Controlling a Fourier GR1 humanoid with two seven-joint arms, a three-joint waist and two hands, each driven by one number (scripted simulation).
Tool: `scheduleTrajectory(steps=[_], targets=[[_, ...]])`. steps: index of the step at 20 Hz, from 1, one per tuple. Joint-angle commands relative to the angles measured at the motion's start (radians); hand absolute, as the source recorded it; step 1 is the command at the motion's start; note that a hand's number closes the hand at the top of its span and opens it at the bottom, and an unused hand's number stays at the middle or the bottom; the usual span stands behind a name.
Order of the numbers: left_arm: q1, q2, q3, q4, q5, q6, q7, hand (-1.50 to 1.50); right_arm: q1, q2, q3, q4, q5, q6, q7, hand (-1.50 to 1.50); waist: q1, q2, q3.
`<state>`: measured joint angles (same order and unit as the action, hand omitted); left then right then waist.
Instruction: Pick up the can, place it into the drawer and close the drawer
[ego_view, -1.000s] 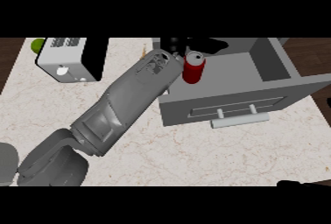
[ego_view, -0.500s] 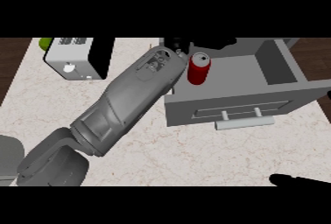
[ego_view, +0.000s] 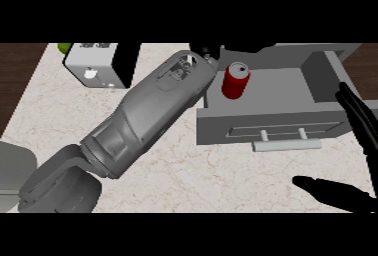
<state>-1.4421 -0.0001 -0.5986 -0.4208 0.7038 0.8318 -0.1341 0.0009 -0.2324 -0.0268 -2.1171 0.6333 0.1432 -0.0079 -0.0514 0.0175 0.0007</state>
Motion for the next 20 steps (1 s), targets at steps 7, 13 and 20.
scheduleTrajectory(steps=[7, 13, 20], targets=[[-0.018, 0.01, 0.026, -0.043, -0.025, -0.013, 0.07, -1.5, -0.083, -0.007, 0.147, 0.264, 0.37, -0.118, 0.003, -1.5, 0.055, -0.017, -0.001], [0.06, 0.076, -0.008, -0.153, -0.086, 0.009, 0.142, -1.5, -0.12, 0.045, 0.093, 0.53, 0.391, -0.305, -0.084, -1.5, 0.071, -0.021, 0.0], [0.121, 0.23, -0.018, -0.357, -0.119, -0.006, 0.28, -1.5, -0.278, 0.092, 0.068, 0.756, 0.459, -0.397, -0.06, -1.5, 0.085, -0.023, 0.0]])
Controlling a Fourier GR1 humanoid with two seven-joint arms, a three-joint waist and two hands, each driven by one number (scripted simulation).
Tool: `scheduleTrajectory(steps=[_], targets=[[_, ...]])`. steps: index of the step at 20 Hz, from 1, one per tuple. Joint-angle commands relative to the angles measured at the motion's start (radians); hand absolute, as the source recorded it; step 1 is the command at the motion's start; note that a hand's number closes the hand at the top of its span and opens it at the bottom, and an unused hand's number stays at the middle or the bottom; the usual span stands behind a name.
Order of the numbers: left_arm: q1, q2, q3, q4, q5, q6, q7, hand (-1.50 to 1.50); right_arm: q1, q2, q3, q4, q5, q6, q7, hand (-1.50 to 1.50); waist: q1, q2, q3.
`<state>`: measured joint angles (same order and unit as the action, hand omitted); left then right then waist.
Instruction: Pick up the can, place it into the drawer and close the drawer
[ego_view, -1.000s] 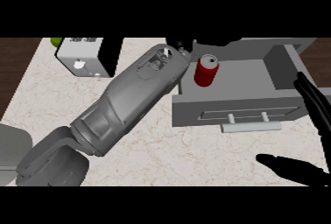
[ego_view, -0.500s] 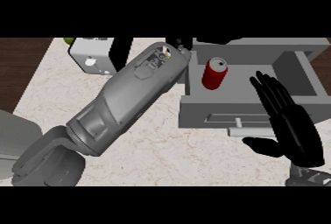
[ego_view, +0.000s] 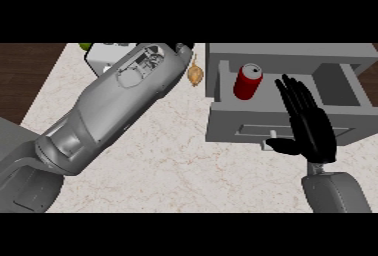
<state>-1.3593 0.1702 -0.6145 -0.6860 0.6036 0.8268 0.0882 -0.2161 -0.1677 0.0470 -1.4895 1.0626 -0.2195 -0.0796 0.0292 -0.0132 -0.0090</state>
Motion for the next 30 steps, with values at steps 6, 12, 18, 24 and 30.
scheduleTrajectory(steps=[6, 12, 18, 24, 30], targets=[[0.097, 0.154, -0.016, -0.213, -0.04, -0.017, 0.112, -1.5, -0.18, 0.018, -0.062, 0.362, 0.074, -0.14, -0.02, -1.5, 0.029, 0.011, 0.01], [0.157, 0.222, -0.003, -0.266, -0.045, -0.061, 0.14, -1.5, -0.29, 0.029, -0.095, 0.555, 0.138, -0.272, -0.028, -1.5, 0.025, 0.021, 0.01], [0.265, 0.276, -0.017, -0.406, -0.068, -0.045, 0.155, -1.5, -0.467, 0.021, -0.17, 0.752, 0.142, -0.372, -0.028, -1.5, 0.05, 0.024, 0.011], [0.276, 0.286, -0.033, -0.485, -0.097, -0.02, 0.22, -1.5, -0.623, 0.01, -0.222, 0.952, 0.155, -0.459, -0.031, -1.5, 0.059, 0.031, 0.012], [0.408, 0.317, -0.006, -0.546, -0.111, -0.048, 0.162, -1.5, -0.755, 0.003, -0.253, 1.099, 0.174, -0.536, -0.018, -1.5, 0.045, 0.035, 0.011]])
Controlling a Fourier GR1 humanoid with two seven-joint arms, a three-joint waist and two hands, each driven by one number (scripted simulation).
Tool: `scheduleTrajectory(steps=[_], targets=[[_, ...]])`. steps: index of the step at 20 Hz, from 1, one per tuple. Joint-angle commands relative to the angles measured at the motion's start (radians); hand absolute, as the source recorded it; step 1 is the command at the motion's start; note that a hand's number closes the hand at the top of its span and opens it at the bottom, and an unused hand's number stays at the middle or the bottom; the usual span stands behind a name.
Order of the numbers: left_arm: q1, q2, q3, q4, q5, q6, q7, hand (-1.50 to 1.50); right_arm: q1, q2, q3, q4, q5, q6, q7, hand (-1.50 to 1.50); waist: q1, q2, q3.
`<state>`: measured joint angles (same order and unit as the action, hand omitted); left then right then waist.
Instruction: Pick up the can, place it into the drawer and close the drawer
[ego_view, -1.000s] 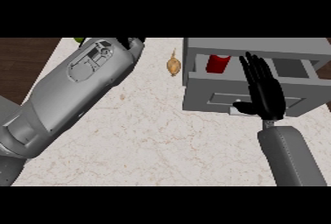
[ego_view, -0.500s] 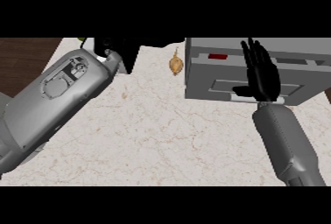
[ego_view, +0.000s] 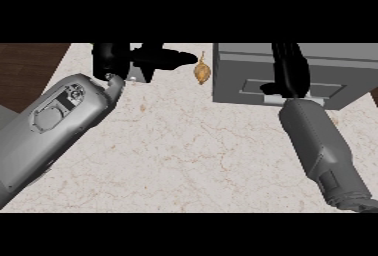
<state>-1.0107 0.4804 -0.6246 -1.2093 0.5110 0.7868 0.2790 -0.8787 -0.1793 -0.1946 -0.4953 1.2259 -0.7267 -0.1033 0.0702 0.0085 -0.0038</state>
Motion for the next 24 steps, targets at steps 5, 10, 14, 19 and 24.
scheduleTrajectory(steps=[5, 10, 14, 19, 24], targets=[[0.07, 0.06, 0.015, -0.088, -0.016, -0.036, 0.012, -1.5, -0.192, -0.019, -0.036, 0.161, 0.0, 0.004, 0.031, -1.5, 0.03, 0.017, 0.006], [0.12, 0.051, 0.032, -0.099, -0.033, -0.031, -0.029, -1.5, -0.24, -0.061, -0.074, 0.208, -0.036, 0.018, -0.021, -1.5, 0.022, 0.024, 0.006], [0.127, 0.044, 0.015, -0.137, -0.056, 0.0, 0.007, -1.5, -0.255, -0.021, -0.067, 0.243, -0.012, -0.03, 0.007, -1.5, 0.029, 0.026, 0.007], [0.223, 0.052, 0.025, -0.169, -0.047, -0.028, -0.052, -1.5, -0.287, -0.021, -0.156, 0.218, -0.132, 0.031, -0.129, -1.5, 0.031, 0.024, 0.008], [0.234, 0.043, 0.021, -0.187, -0.058, -0.015, -0.046, -1.5, -0.287, 0.031, -0.26, 0.199, -0.26, 0.061, -0.236, -1.5, 0.024, 0.021, 0.01]])
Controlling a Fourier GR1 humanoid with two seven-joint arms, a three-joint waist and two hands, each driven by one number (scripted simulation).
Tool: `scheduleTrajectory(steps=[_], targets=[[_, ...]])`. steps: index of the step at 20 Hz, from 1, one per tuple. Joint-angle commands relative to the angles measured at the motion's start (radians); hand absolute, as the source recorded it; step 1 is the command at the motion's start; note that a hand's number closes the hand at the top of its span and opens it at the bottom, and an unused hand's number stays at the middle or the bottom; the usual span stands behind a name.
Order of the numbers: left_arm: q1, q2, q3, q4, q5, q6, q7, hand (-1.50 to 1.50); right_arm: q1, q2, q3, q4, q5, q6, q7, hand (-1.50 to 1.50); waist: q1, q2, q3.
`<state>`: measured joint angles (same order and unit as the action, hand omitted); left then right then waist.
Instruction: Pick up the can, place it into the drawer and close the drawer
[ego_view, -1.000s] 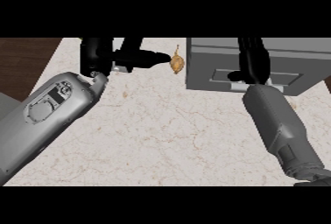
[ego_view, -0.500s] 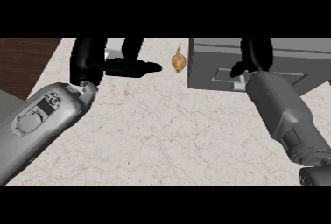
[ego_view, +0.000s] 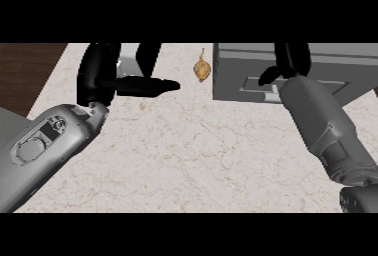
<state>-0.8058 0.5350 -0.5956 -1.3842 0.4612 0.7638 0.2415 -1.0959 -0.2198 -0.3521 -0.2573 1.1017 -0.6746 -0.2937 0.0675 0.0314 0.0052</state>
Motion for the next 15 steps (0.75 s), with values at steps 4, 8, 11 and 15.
scheduleTrajectory(steps=[4, 8, 11, 15], targets=[[0.077, -0.013, -0.009, -0.033, -0.019, 0.018, -0.027, -1.5, -0.066, 0.082, -0.178, -0.057, -0.23, 0.057, -0.144, -1.5, 0.009, -0.01, -0.001], [0.053, 0.009, 0.021, -0.028, -0.013, -0.004, -0.01, -1.5, -0.114, 0.132, -0.256, -0.061, -0.322, 0.101, -0.149, -1.5, 0.002, -0.012, -0.001], [0.133, 0.042, 0.049, -0.061, -0.005, -0.004, -0.037, -1.5, -0.087, 0.126, -0.321, -0.069, -0.406, 0.172, -0.198, -1.5, -0.012, -0.023, -0.003], [0.118, 0.022, 0.075, -0.045, -0.007, -0.034, -0.032, -1.5, -0.145, 0.093, -0.319, -0.041, -0.415, 0.237, -0.189, -1.5, -0.024, -0.015, -0.004]])
